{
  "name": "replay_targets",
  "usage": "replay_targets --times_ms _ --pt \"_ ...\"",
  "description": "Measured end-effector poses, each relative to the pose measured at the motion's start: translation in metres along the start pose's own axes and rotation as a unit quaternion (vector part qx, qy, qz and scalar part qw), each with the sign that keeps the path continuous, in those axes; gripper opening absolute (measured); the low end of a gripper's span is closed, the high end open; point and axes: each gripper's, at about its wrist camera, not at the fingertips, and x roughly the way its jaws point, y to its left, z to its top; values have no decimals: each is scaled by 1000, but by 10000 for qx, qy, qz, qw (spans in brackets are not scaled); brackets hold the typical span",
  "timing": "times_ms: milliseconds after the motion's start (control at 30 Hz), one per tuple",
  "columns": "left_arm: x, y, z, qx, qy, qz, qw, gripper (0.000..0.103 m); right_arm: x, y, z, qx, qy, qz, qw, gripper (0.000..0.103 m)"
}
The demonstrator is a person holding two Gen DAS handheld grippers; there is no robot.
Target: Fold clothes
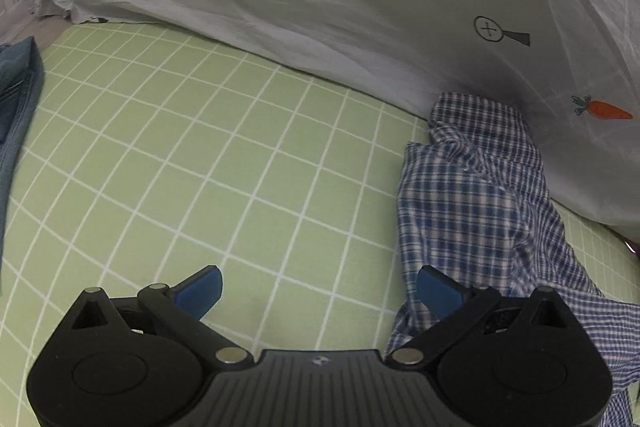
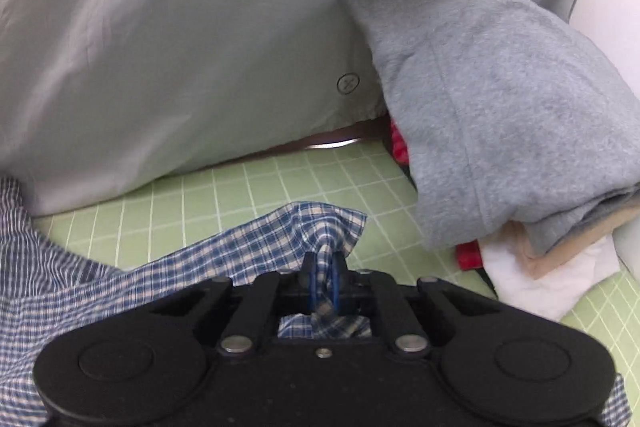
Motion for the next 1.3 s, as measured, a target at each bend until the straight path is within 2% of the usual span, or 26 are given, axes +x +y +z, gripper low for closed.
replay_targets --times_ms 100,200,267,333,367,400,433,467,667,767,833,933,1033,1100,1167,1300 --pt "18 -11 7 -68 177 -356 9992 101 3 -6 -6 236 59 43 9997 9" --pt "37 -20 14 -194 429 -641 9968 85 5 -12 -12 471 119 86 9988 9" --pt "47 -25 16 -174 600 -714 9955 65 7 -16 -16 628 159 114 9978 10" --pt "52 -30 16 -84 588 -732 9955 55 8 -17 -17 611 164 97 9980 10" --pt "53 -31 17 -51 538 -761 9956 38 8 -17 -18 606 163 90 9980 10" --pt "55 -31 18 -47 538 -800 9953 26 9 -18 -18 606 163 84 9980 10" --pt "57 -31 20 -63 530 -801 9954 3 9 -18 -19 606 163 78 9980 10" --pt "57 -31 22 -68 466 -772 9959 1 9 -19 -19 604 147 76 9980 10" --pt "49 -36 46 290 -177 -529 9980 0 9 -14 -16 485 -23 21 9988 10" --pt "55 -31 56 198 -228 -342 9990 0 13 -10 -17 425 23 -29 9991 10" --pt "54 -28 58 190 -197 -354 9990 1 16 -8 -18 394 78 -60 9992 9" --pt "41 -32 54 419 -311 -260 9983 4 12 -4 -20 356 56 -66 9993 9" --pt "25 -31 50 545 -366 13 9978 22 3 -1 -21 358 0 46 9993 9" --pt "9 -24 42 496 -372 125 9980 28 -7 6 -22 287 -64 163 9994 9" --pt "-7 -18 32 438 -371 214 9981 42 -21 16 -24 140 -173 288 9993 9" --pt "-45 -4 2 345 -266 197 9989 52 -59 41 -36 -291 -446 649 9965 8"
